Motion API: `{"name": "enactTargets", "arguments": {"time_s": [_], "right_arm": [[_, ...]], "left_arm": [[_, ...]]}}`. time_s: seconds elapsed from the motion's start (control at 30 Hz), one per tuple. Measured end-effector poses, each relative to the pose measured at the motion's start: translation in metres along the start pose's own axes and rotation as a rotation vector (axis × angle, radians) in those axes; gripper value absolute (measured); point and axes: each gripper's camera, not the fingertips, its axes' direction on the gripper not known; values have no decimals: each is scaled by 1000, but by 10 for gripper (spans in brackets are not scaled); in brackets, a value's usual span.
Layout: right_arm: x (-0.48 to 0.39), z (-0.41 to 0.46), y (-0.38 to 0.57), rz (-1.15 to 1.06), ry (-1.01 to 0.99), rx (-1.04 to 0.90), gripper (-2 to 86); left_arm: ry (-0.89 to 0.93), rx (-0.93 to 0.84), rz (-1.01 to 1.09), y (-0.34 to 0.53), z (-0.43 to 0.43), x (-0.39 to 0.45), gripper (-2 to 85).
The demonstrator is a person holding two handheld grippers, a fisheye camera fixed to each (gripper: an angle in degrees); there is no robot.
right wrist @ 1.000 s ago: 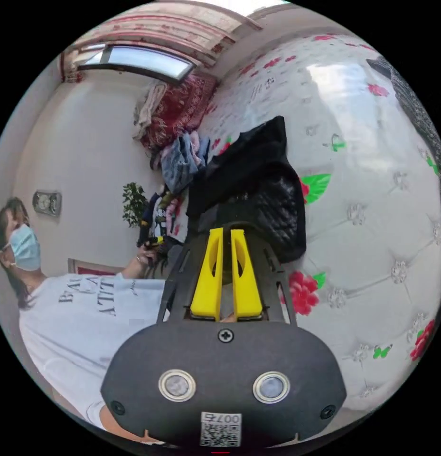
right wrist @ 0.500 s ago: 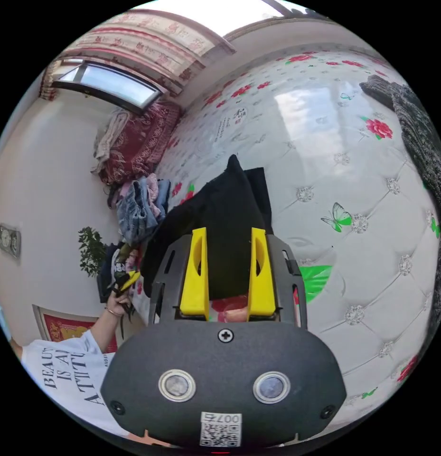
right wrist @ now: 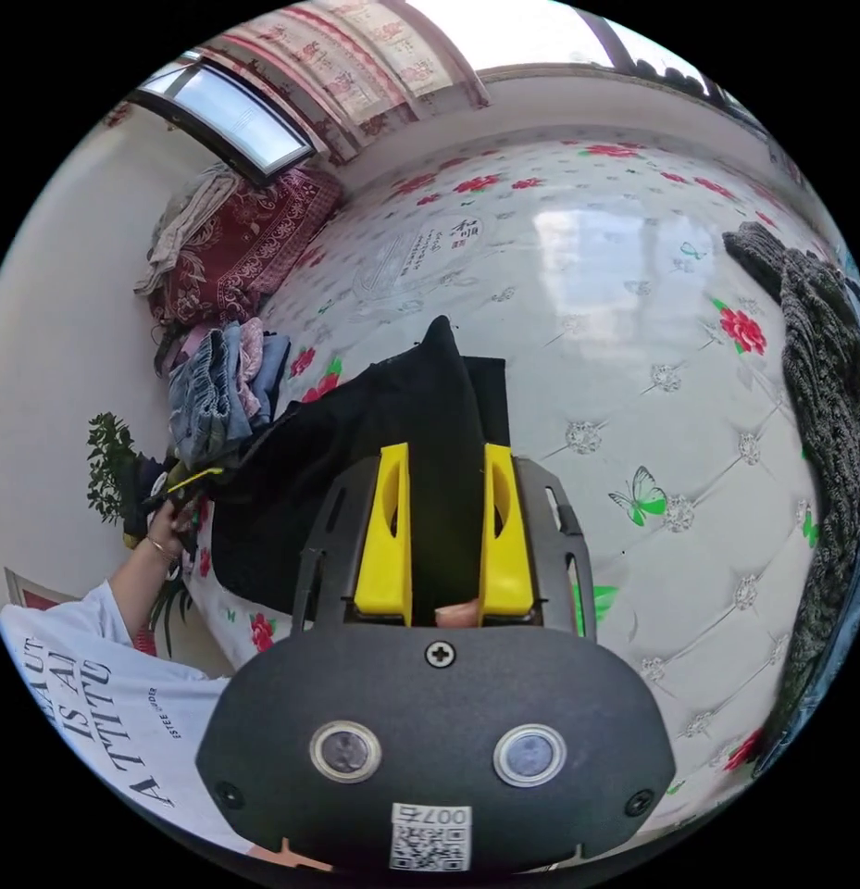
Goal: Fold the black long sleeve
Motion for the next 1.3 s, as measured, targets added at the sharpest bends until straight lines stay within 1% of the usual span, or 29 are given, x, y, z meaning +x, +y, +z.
{"name": "enactTargets", "arguments": {"time_s": [0.03,0.07,0.1,0.13,0.17,0.23,0.3,0.37,0.43,0.5,0.53,0.57,0.6,0.63,0.67,0.7,0.73,0.77,0.83,0.87,0.9,0.93,0.97,1.0,1.03,1.1,1.17,1.23,1.3], "right_arm": [[1,-2,6,11,-8,17,99],[4,-5,15,33,-9,39,100],[6,-7,21,47,-11,53,101],[12,-12,33,84,-11,79,102],[18,-18,47,131,-3,102,103],[22,-26,63,162,11,129,103],[18,-29,66,126,52,121,102],[7,-19,46,27,128,62,102],[1,-3,22,-35,148,9,102],[-1,15,0,-71,174,-35,99],[-3,27,-12,-95,202,-56,95],[-3,38,-22,-111,219,-83,89],[-3,44,-27,-115,224,-102,83],[-3,56,-34,-121,223,-147,73],[-2,65,-38,-128,199,-196,54],[-1,65,-39,-119,197,-205,45],[2,57,-41,-99,178,-182,32],[6,38,-40,-91,127,-115,22],[19,5,-34,-48,67,-5,17],[28,-8,-28,-22,54,28,16],[32,-11,-25,-5,53,33,18],[41,-9,-19,31,59,27,23],[50,-1,-13,67,68,0,34],[56,2,-10,107,94,-13,40],[65,3,-1,182,153,-18,54],[73,-14,19,239,136,52,77],[84,-46,60,337,64,172,104],[94,-66,100,406,-23,244,113],[105,-73,142,495,-104,262,118]], "left_arm": [[85,0,-149,1,2,-25,29],[263,-17,-394,11,12,-64,34],[386,-5,-549,29,23,-88,40],[414,16,-599,39,25,-95,40],[398,63,-630,56,23,-100,40],[319,40,-588,72,17,-97,43],[281,63,-467,94,4,-80,63],[265,34,-370,104,2,-59,79],[214,22,-229,107,-1,-30,99],[116,76,21,101,-8,20,121],[97,113,96,100,-12,34,126],[48,182,270,98,-17,67,127],[-43,192,438,96,-12,98,125],[-95,171,507,94,-5,112,123],[-190,102,603,88,16,132,111],[-269,40,661,84,39,141,91],[-299,16,680,82,48,144,62],[-331,11,683,77,55,145,5],[-368,36,585,62,48,139,-4],[-373,43,452,50,40,127,-6],[-320,51,303,42,34,110,-7],[-264,58,233,40,33,100,-8],[-168,57,99,39,37,83,-8],[-123,45,7,40,45,71,-8],[-109,43,-22,41,48,67,-8],[-72,60,-72,47,43,57,-5],[-75,89,-100,57,28,48,3],[-71,111,-135,73,12,35,34],[-20,120,-157,101,-6,17,56]]}}
